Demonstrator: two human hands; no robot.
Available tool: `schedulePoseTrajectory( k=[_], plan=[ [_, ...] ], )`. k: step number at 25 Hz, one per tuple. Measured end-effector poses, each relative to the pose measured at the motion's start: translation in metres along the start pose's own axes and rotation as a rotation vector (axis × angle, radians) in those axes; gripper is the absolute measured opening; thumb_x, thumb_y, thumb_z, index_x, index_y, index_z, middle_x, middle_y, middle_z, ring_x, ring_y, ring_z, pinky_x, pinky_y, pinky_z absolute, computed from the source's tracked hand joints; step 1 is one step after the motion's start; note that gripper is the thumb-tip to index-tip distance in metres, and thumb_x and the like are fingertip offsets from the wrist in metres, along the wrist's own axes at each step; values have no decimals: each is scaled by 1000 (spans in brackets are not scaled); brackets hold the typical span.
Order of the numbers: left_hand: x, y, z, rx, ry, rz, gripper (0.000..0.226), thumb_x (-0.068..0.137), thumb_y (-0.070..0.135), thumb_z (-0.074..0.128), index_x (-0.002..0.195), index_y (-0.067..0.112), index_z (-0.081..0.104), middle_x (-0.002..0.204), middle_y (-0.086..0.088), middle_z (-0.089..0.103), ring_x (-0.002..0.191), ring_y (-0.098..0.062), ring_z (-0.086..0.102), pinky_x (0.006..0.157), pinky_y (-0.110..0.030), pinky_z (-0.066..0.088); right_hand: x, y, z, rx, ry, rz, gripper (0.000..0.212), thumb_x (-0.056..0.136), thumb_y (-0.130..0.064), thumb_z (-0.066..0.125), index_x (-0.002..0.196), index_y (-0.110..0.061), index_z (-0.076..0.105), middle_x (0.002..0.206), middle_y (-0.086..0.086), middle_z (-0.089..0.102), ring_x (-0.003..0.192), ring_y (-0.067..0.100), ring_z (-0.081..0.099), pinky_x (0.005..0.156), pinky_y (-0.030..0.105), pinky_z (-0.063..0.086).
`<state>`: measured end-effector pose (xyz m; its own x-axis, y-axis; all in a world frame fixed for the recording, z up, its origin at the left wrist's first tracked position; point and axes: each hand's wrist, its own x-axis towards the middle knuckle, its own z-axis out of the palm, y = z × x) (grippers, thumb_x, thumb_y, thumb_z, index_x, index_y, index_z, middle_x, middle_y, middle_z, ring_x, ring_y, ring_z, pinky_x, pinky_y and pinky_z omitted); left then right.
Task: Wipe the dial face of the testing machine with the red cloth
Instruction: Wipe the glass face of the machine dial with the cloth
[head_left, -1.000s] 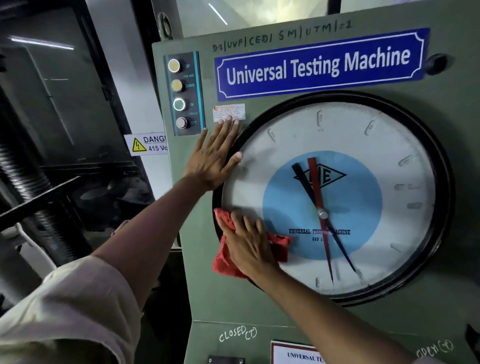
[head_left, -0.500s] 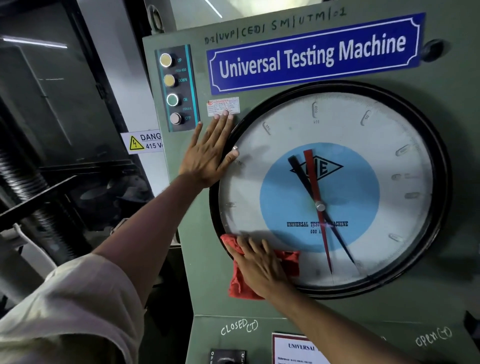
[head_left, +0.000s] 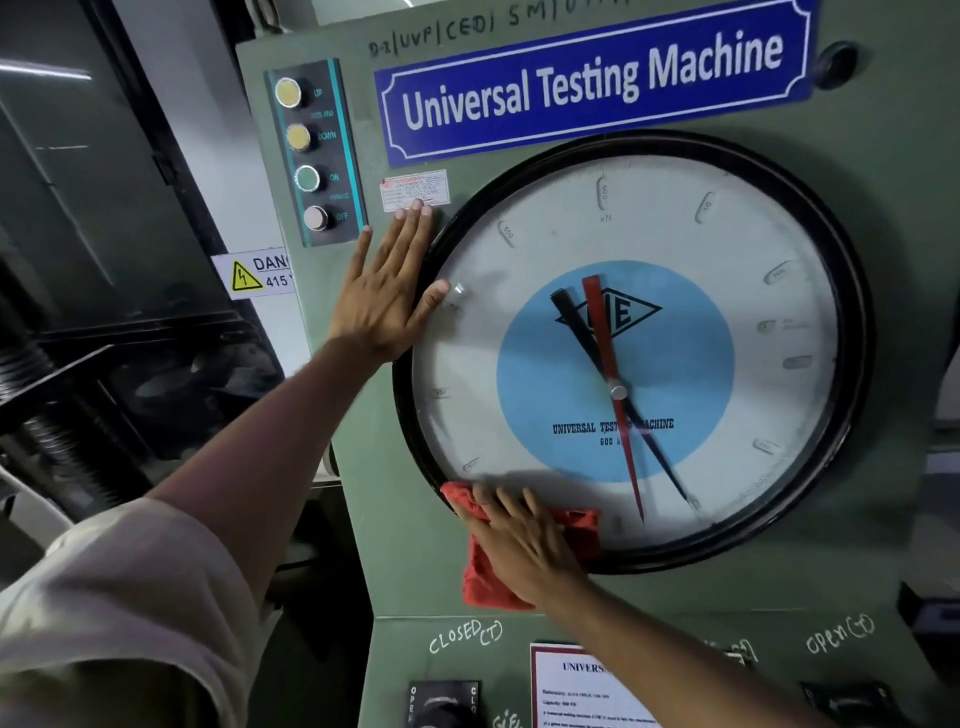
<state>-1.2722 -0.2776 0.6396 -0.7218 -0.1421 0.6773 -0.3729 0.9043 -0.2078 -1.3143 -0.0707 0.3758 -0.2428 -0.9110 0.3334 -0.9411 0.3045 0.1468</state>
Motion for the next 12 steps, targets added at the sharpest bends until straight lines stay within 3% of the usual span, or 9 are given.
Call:
schedulePoseTrajectory(
  k=[4, 7, 12],
  plan=[
    [0, 0, 7, -16, 33, -32, 76, 108, 58, 24, 168, 20, -2, 178, -2, 3, 164, -18, 2, 133, -46, 3, 45, -18, -20, 49, 72, 51, 73, 86, -14, 46, 157, -30, 41, 143, 7, 50, 113, 29, 53, 91, 46, 48],
    [-3, 3, 14, -35, 54, -65, 76, 108, 59, 24, 168, 19, -2, 178, -1, 3, 164, -16, 2, 133, -47, 3, 28, -8, -7, 24, -9, 15, 72, 89, -12, 43, 159, -33, 39, 144, 6, 50, 115, 28, 52, 95, 46, 46],
    [-25, 15, 31, -82, 51, -133, 80, 107, 61, 24, 167, 18, -8, 178, -2, -1, 164, -17, 3, 133, -48, 4, -31, 20, 18, -88, -183, -44, 71, 87, -13, 55, 154, -34, 45, 143, 3, 53, 114, 26, 56, 97, 42, 50]
  ],
)
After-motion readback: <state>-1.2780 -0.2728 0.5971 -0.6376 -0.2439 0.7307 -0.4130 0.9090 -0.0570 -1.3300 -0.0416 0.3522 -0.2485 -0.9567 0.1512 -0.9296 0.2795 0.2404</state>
